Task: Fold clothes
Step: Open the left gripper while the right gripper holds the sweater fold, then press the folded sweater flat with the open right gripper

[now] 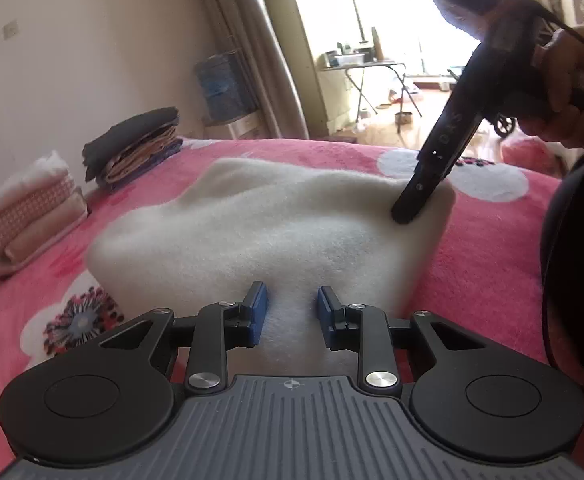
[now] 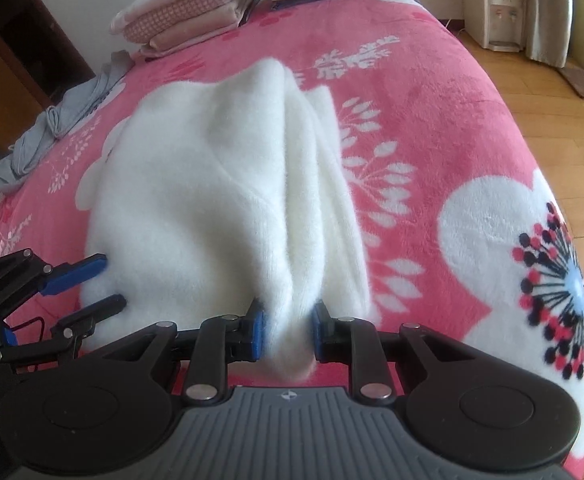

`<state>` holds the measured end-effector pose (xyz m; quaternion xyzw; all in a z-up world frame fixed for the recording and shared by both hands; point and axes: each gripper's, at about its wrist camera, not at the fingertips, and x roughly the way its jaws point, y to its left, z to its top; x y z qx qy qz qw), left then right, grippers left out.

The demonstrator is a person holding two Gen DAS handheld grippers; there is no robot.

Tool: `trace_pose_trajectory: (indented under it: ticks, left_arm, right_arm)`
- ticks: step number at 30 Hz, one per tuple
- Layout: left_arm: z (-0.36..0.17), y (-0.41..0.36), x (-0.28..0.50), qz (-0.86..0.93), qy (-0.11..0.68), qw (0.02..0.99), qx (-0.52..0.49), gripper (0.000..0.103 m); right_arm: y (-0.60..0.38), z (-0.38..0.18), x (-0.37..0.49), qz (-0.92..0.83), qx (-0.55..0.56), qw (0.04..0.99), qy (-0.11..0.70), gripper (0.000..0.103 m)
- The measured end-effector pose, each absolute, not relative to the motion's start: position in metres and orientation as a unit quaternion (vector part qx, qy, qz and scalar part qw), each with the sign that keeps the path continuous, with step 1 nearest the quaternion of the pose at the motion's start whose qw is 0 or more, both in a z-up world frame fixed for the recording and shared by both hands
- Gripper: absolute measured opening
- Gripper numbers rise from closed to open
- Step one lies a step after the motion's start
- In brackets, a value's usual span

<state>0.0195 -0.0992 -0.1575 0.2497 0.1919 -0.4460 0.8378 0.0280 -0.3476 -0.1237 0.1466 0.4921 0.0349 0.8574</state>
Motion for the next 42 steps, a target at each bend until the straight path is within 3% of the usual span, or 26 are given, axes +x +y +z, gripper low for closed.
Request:
trace_pose_trajectory:
  ticks: [2,4,9,11,14,18,22,27,33,39,42]
  left_arm:
    - [-0.158,-0.099,0.024,-0.444,0.197,0.84,0.24,0.027]
    - [-0.157,-0.098,0.024,-0.443,0.196,0.841,0.24,0.027]
    - [-0.16,-0.1,0.017,-0.443,0.192,0.843,0.235,0.029]
    - [-0.16,-0.102,0.017,-0.444,0.195,0.844,0.229,0.03]
    - [-0.161,-0.103,0.017,-0.445,0.192,0.844,0.23,0.031]
    - [-0.164,-0.1,0.02,-0.455,0.191,0.844,0.207,0.032]
    - [-0.166,-0.099,0.021,-0.458,0.191,0.849,0.182,0.037]
    - [-0.169,-0.096,0.021,-0.458,0.189,0.855,0.151,0.04]
    - [-0.171,-0.091,0.021,-0.463,0.186,0.86,0.11,0.046]
    - [-0.173,-0.088,0.019,-0.467,0.185,0.861,0.082,0.055]
    - [-0.174,-0.086,0.018,-0.469,0.184,0.861,0.068,0.056]
  right_arm:
    - [-0.345,-0.114,0.026,0.036,0.122,0.862,0.491,0.037]
    - [-0.345,-0.1,0.023,0.035,0.096,0.867,0.487,0.042]
    - [-0.334,-0.053,0.032,0.035,-0.01,0.902,0.43,0.036]
    - [-0.322,-0.043,0.05,0.061,-0.035,0.912,0.403,0.026]
    - [-0.29,-0.055,0.085,0.104,-0.089,0.913,0.385,0.018]
    - [-0.278,-0.12,0.115,0.08,-0.186,0.886,0.417,0.014]
    - [-0.284,-0.109,0.123,0.065,-0.163,0.879,0.443,0.014]
    - [-0.252,-0.075,0.132,0.08,-0.205,0.889,0.403,0.014]
    - [-0.263,-0.126,0.173,0.046,-0.199,0.876,0.438,0.012]
    - [-0.225,-0.071,0.182,0.095,-0.16,0.895,0.404,0.013]
    - [-0.189,-0.063,0.179,0.232,-0.152,0.894,0.351,0.013]
